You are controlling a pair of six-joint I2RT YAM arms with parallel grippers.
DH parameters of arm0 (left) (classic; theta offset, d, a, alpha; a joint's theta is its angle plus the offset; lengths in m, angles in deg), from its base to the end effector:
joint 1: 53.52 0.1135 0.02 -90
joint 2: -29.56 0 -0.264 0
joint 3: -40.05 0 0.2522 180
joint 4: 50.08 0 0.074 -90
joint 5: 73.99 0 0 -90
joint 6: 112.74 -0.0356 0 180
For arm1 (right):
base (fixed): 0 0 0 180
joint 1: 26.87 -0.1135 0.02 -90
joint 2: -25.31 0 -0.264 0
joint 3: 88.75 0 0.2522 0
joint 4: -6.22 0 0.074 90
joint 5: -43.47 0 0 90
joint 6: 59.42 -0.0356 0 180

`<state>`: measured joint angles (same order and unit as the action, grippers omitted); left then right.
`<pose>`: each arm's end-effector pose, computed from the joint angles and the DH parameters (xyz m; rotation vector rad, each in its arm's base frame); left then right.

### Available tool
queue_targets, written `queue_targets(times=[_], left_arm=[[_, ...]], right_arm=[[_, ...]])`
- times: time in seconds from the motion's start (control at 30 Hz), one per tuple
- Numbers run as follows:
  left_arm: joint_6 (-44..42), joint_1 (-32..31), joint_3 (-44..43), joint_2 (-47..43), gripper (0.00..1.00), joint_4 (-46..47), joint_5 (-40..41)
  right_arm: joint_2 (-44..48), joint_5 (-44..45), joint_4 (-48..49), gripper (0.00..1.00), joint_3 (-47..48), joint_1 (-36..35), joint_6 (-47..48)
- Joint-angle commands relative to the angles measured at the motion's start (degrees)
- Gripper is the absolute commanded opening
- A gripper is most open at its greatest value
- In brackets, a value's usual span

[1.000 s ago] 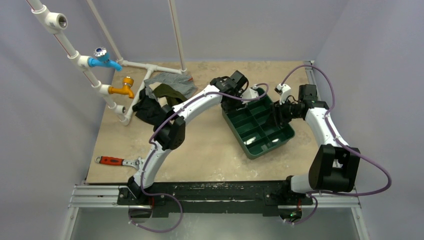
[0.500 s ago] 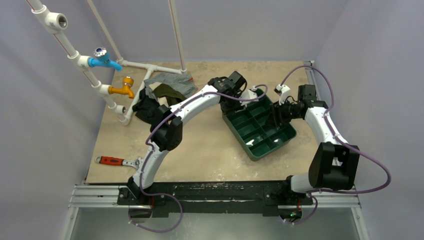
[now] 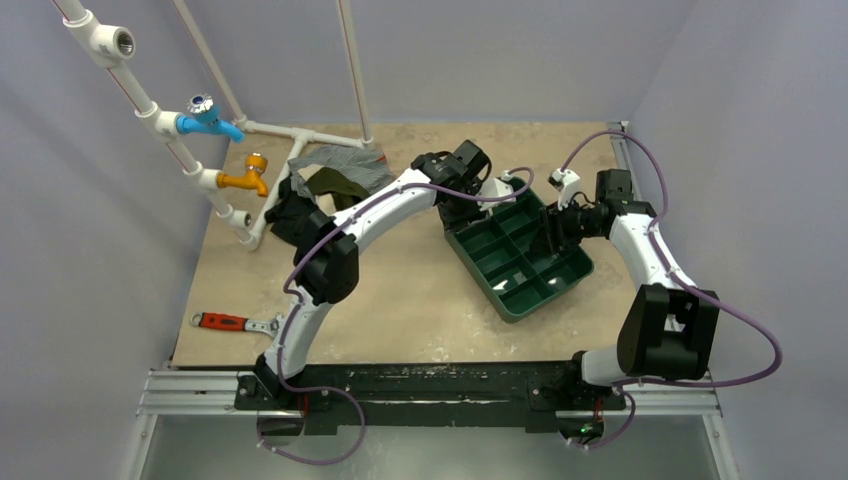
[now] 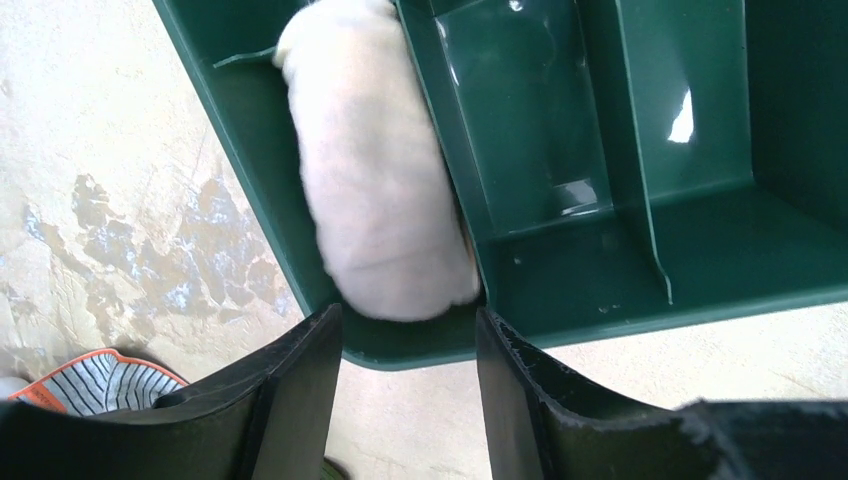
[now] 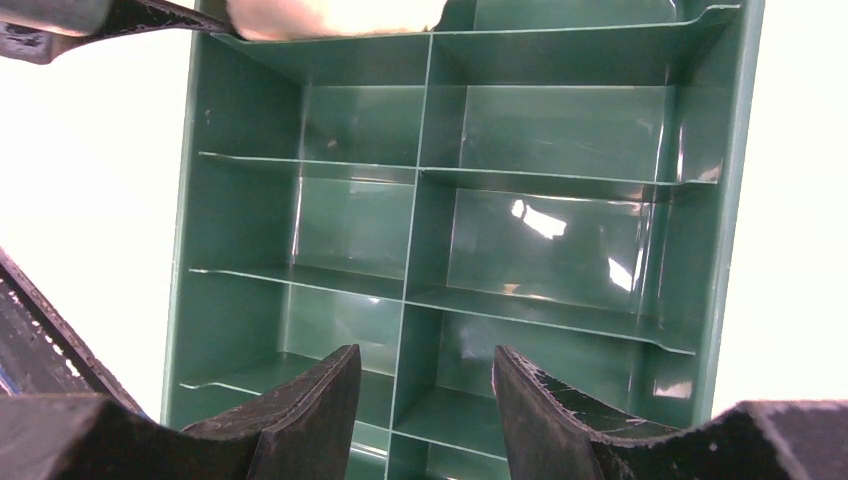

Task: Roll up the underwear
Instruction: Place the underwear in the storage box.

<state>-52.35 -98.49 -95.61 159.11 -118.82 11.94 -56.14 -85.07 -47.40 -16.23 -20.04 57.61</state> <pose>0.3443 -0.3475 0.2467 1.6371 2.1116 -0.1810 0.2775 -0.0109 0.2450 -0.6291 2.3511 0.6386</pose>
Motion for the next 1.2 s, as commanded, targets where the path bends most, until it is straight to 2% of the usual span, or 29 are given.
queue_targets(times=[0.0,0.27,0.6,0.77,1.17], left_arm=[[-0.3,0.1,1.1,-5.0,0.51,-0.3,-1.3],[0.9,0.1,1.4,-6.3,0.51,0.2,-2.1],[10.5,0.8,2.6,-9.4,0.48,5.8,-2.8],[15.4,3.4,3.3,-12.2,0.50,5.9,-6.4],[22.0,11.4,17.6,-27.3,0.58,13.4,-10.4]], right_arm=[[-0.7,-1.6,-0.5,0.51,0.6,0.4,0.8],[-0.8,-1.7,-0.7,0.51,0.7,0.4,0.9],[-0.6,-1.6,-0.7,0.52,1.1,0.3,1.1],[-0.9,-0.2,-1.4,0.51,2.8,0.4,1.6],[-1.7,4.5,-1.2,0.52,7.7,0.4,2.0]])
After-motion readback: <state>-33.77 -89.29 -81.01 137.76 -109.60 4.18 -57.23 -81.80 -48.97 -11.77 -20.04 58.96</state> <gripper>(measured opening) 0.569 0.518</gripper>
